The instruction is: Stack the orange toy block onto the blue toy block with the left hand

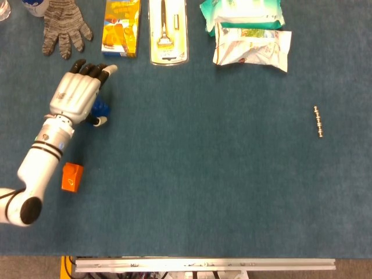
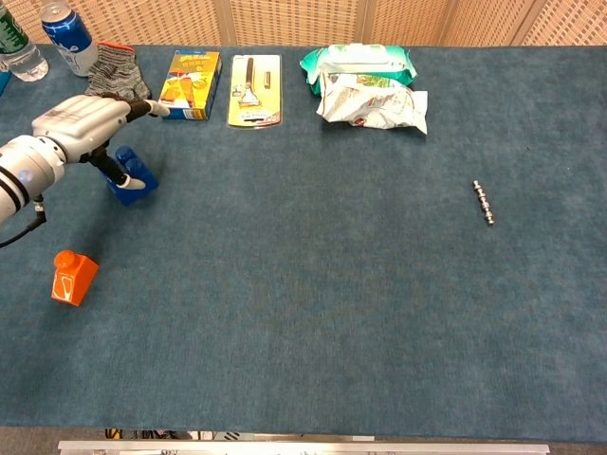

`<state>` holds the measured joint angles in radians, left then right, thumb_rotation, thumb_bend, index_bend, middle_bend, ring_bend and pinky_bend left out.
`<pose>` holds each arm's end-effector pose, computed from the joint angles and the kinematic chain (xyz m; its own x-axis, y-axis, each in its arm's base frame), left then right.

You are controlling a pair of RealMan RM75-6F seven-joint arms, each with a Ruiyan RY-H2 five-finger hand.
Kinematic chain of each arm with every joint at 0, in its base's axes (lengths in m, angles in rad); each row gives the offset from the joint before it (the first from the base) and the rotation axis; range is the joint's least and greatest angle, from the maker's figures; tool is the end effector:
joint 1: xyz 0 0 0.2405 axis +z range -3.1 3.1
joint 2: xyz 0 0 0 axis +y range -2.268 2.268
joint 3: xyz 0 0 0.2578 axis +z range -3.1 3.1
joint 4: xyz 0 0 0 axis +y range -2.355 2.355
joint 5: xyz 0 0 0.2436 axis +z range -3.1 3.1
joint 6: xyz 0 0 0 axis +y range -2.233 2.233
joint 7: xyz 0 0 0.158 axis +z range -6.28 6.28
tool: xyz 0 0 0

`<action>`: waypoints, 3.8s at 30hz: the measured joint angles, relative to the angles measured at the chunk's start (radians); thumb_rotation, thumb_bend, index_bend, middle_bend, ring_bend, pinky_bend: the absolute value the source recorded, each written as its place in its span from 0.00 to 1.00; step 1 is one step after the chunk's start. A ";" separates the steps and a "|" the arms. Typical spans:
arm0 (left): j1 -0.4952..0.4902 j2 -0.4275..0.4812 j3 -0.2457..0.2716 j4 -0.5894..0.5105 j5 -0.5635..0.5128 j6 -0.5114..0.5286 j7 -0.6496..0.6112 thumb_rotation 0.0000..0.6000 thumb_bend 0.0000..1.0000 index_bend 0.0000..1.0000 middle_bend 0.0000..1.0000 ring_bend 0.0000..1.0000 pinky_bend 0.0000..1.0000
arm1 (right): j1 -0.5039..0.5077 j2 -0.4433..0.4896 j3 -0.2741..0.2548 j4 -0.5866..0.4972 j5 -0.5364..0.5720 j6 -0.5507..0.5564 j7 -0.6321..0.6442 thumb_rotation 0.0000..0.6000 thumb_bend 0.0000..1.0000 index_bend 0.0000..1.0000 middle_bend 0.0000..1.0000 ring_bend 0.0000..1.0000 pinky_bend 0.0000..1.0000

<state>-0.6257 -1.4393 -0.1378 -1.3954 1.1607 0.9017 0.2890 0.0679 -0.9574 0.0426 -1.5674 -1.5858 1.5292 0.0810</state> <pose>-0.2347 0.3640 -0.0179 0.5348 0.2940 0.7922 0.8412 -0.2735 -0.4664 -0.3373 -0.1917 0.1891 0.5099 0.0345 0.8595 -0.8565 -0.0732 0.5110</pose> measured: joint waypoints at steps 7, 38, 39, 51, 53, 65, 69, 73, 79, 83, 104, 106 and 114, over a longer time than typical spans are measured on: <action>0.041 0.124 0.060 -0.115 0.145 0.056 -0.072 1.00 0.08 0.19 0.19 0.17 0.08 | 0.005 -0.003 -0.001 0.002 -0.005 -0.007 0.002 1.00 0.35 0.48 0.48 0.37 0.41; 0.084 0.337 0.354 -0.049 0.691 0.220 -0.430 1.00 0.11 0.25 0.22 0.16 0.08 | 0.011 -0.004 -0.009 -0.031 -0.013 -0.022 -0.036 1.00 0.35 0.48 0.48 0.37 0.41; 0.084 0.337 0.358 -0.040 0.696 0.220 -0.433 1.00 0.11 0.25 0.21 0.16 0.08 | 0.012 -0.005 -0.009 -0.031 -0.013 -0.023 -0.037 1.00 0.35 0.48 0.48 0.37 0.41; 0.075 0.354 0.373 -0.064 0.656 0.122 -0.365 1.00 0.13 0.26 0.06 0.00 0.03 | 0.016 -0.004 -0.009 -0.045 -0.011 -0.031 -0.054 1.00 0.35 0.48 0.48 0.37 0.41; 0.074 0.357 0.373 -0.075 0.644 0.106 -0.343 1.00 0.13 0.27 0.05 0.00 0.02 | 0.016 -0.003 -0.010 -0.046 -0.010 -0.031 -0.056 1.00 0.35 0.48 0.48 0.37 0.41; 0.087 0.359 0.389 -0.100 0.639 0.094 -0.312 1.00 0.13 0.27 0.04 0.00 0.01 | 0.017 -0.004 -0.011 -0.056 -0.011 -0.034 -0.067 1.00 0.35 0.48 0.48 0.37 0.41; 0.088 0.350 0.392 -0.100 0.642 0.090 -0.311 1.00 0.13 0.27 0.04 0.00 0.02 | 0.016 -0.003 -0.011 -0.059 -0.012 -0.032 -0.070 1.00 0.35 0.48 0.48 0.37 0.41; 0.091 0.339 0.396 -0.093 0.640 0.082 -0.310 1.00 0.13 0.27 0.04 0.00 0.01 | 0.014 -0.002 -0.012 -0.060 -0.011 -0.031 -0.073 1.00 0.35 0.48 0.48 0.37 0.41; 0.096 0.325 0.405 -0.073 0.637 0.071 -0.315 1.00 0.13 0.28 0.04 0.00 0.01 | 0.012 0.000 -0.013 -0.065 -0.011 -0.029 -0.077 1.00 0.35 0.48 0.48 0.37 0.41; 0.108 0.321 0.410 -0.053 0.624 0.070 -0.323 1.00 0.13 0.30 0.04 0.00 0.01 | 0.011 0.003 -0.013 -0.070 -0.013 -0.027 -0.082 1.00 0.35 0.48 0.48 0.37 0.41; 0.160 0.238 0.386 0.088 0.589 0.137 -0.395 1.00 0.13 0.43 0.07 0.00 0.01 | 0.011 0.009 -0.013 -0.083 -0.014 -0.026 -0.092 1.00 0.35 0.48 0.48 0.37 0.41; 0.161 0.231 0.383 0.097 0.588 0.140 -0.402 1.00 0.14 0.44 0.07 0.00 0.01 | 0.010 0.010 -0.013 -0.083 -0.014 -0.025 -0.091 1.00 0.35 0.48 0.48 0.37 0.41; 0.163 0.208 0.378 0.112 0.589 0.149 -0.414 1.00 0.15 0.48 0.09 0.00 0.01 | 0.009 0.011 -0.012 -0.084 -0.013 -0.023 -0.090 1.00 0.35 0.48 0.48 0.37 0.41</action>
<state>-0.4623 -1.2316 0.2404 -1.2830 1.7501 1.0504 -0.1245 0.0766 -0.9464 0.0302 -1.6512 -1.5987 1.5058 -0.0094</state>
